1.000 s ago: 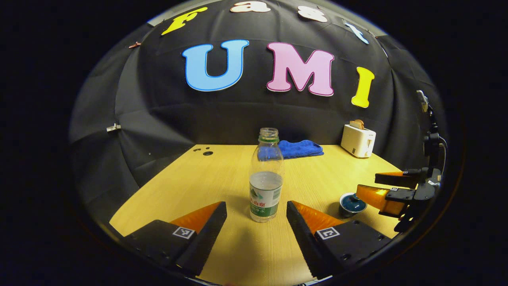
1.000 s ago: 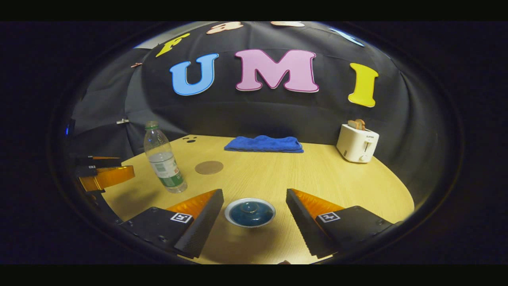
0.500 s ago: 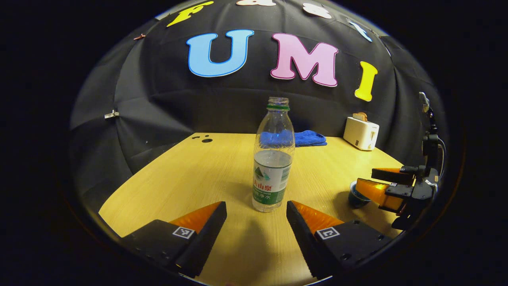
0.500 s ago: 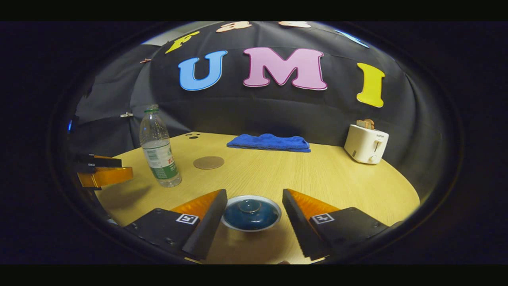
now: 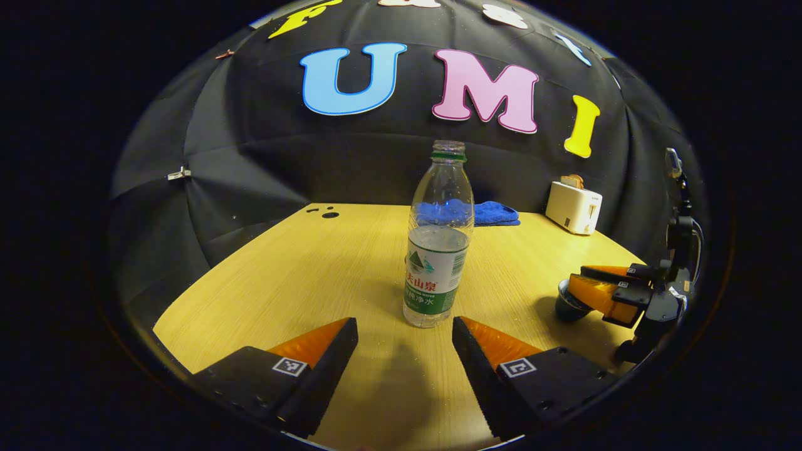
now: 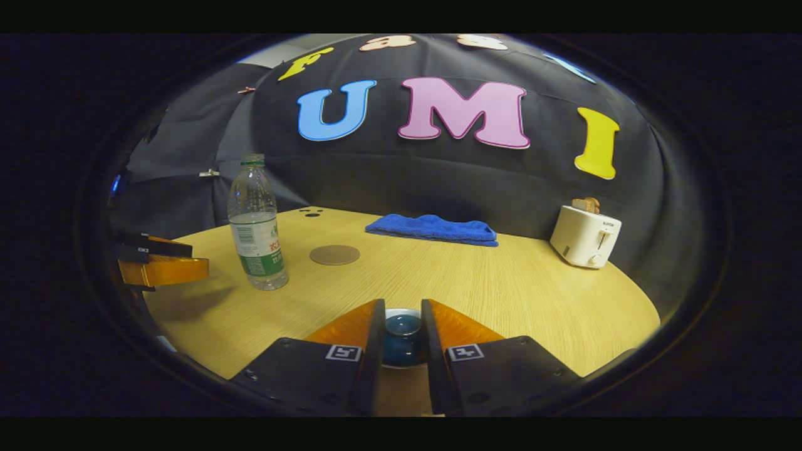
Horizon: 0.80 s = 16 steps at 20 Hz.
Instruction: Open the teacup lid with one hand, grasp the water bottle and pour water into the teacup with the other hand; after pouring, place the water bottle on the coaster and then close the teacup lid.
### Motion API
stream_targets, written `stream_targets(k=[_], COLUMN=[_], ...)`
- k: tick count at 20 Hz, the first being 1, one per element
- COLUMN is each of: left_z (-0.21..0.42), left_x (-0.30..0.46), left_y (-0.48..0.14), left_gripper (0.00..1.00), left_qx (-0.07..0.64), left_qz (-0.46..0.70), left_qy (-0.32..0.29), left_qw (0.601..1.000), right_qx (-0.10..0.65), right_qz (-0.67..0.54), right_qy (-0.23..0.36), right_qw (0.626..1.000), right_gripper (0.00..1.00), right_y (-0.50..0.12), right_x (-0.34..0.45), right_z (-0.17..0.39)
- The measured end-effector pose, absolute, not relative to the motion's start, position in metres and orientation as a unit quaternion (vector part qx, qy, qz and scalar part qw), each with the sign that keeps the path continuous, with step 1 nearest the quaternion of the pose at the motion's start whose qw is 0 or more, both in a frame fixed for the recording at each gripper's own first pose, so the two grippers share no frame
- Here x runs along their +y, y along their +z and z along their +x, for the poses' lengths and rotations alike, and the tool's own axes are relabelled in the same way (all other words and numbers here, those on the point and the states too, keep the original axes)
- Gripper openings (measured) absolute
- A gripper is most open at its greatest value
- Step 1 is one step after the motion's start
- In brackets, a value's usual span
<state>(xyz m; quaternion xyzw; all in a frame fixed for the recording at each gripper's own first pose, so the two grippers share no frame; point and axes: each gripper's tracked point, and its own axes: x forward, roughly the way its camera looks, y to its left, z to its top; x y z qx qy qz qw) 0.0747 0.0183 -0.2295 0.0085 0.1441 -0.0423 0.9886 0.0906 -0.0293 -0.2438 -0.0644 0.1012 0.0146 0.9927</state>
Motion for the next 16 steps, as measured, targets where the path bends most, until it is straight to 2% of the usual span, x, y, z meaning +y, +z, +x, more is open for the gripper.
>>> stream_targets(k=[1, 2, 3, 4, 10, 15, 16], left_z=[0.075, 0.075, 0.075, 0.075, 0.082, 0.087, 0.088], left_x=[0.018, 0.017, 0.017, 0.017, 0.012, 0.004, 0.001], left_y=[-0.23, -0.231, -0.23, -0.23, -0.228, -0.226, -0.227], left_gripper=[0.95, 0.95, 0.95, 0.95, 0.95, 0.95, 0.93], left_qx=[0.144, 0.145, 0.144, 0.144, 0.138, 0.131, 0.13], left_qz=[0.008, 0.007, 0.006, 0.005, 0.01, 0.025, 0.026], left_qy=[-0.043, -0.043, -0.042, -0.042, -0.046, -0.064, -0.07], left_qw=[0.989, 0.989, 0.989, 0.989, 0.989, 0.989, 0.989], right_qx=[0.102, 0.104, 0.106, 0.108, 0.119, 0.113, 0.114], right_qz=[-0.063, -0.061, -0.059, -0.057, -0.048, -0.047, -0.043], right_qy=[0.017, 0.019, 0.022, 0.025, 0.035, 0.04, 0.04], right_qw=[0.993, 0.992, 0.992, 0.992, 0.991, 0.992, 0.992], right_gripper=[0.35, 0.39, 0.29, 0.37, 0.27, 0.27, 0.27], right_y=[-0.244, -0.244, -0.244, -0.242, -0.242, -0.231, -0.229], right_x=[-0.029, -0.029, -0.029, -0.029, -0.028, -0.026, -0.025], right_z=[0.09, 0.092, 0.092, 0.092, 0.095, 0.096, 0.098])
